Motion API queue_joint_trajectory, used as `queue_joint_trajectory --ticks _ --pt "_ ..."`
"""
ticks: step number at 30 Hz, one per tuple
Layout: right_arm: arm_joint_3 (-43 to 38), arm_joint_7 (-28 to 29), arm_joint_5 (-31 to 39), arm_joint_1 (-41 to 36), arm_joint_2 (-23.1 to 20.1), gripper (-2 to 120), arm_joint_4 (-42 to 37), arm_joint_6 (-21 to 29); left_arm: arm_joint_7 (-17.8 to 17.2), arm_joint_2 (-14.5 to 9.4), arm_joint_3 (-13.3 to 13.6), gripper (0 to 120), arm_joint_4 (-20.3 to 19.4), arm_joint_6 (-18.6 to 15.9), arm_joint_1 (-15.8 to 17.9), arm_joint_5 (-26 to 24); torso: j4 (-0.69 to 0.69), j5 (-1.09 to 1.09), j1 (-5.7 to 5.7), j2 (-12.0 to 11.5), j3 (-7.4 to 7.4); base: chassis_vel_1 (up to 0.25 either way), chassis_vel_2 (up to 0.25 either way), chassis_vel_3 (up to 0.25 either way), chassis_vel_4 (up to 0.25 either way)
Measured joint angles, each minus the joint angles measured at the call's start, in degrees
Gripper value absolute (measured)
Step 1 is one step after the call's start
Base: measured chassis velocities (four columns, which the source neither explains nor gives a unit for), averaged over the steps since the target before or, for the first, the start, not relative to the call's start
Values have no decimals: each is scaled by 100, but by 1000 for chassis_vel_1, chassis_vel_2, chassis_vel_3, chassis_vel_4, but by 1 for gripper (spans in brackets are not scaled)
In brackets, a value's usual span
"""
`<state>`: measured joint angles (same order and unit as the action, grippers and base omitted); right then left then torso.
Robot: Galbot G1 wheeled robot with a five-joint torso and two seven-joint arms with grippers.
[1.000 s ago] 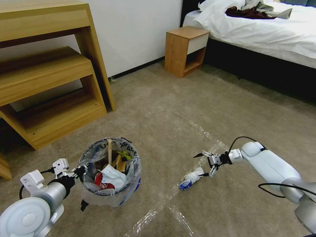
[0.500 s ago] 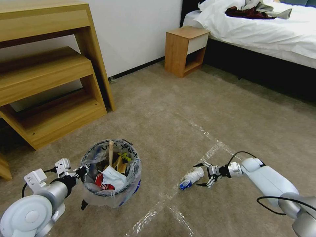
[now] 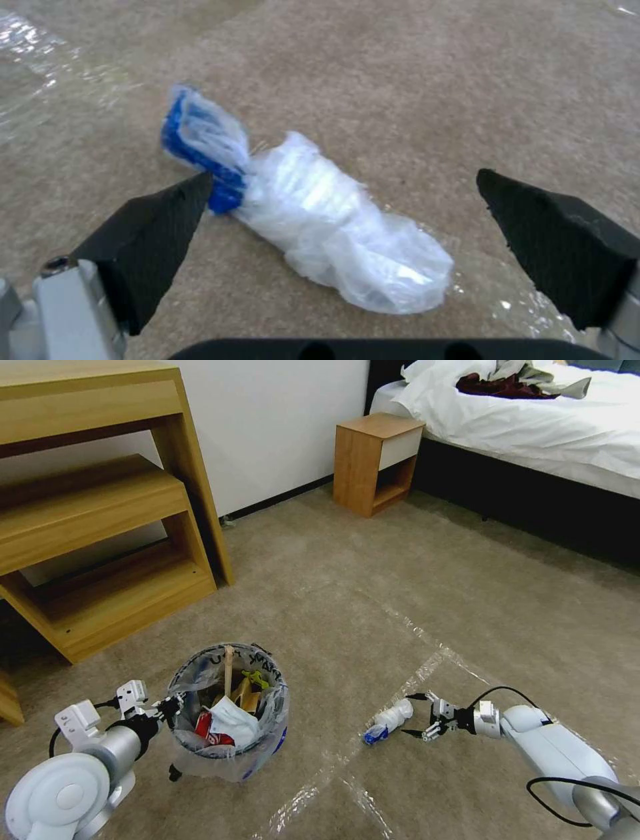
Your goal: Pick up the trash bin and place the garbage on the floor into it.
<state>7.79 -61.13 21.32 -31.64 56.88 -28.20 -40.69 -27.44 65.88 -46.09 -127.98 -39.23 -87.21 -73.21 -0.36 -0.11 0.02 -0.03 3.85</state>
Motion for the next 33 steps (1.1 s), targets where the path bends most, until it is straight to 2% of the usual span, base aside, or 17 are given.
queue_joint_trajectory --ticks 13,33 --pt "6 97 39 2 84 100 38 103 20 -9 -6 0 30 8 22 16 1 0 0 0 0 0 0 0 0" --pt "89 141 -4 42 487 100 440 157 48 -64 30 0 197 13 131 -12 0 1 0 0 0 0 0 0 0"
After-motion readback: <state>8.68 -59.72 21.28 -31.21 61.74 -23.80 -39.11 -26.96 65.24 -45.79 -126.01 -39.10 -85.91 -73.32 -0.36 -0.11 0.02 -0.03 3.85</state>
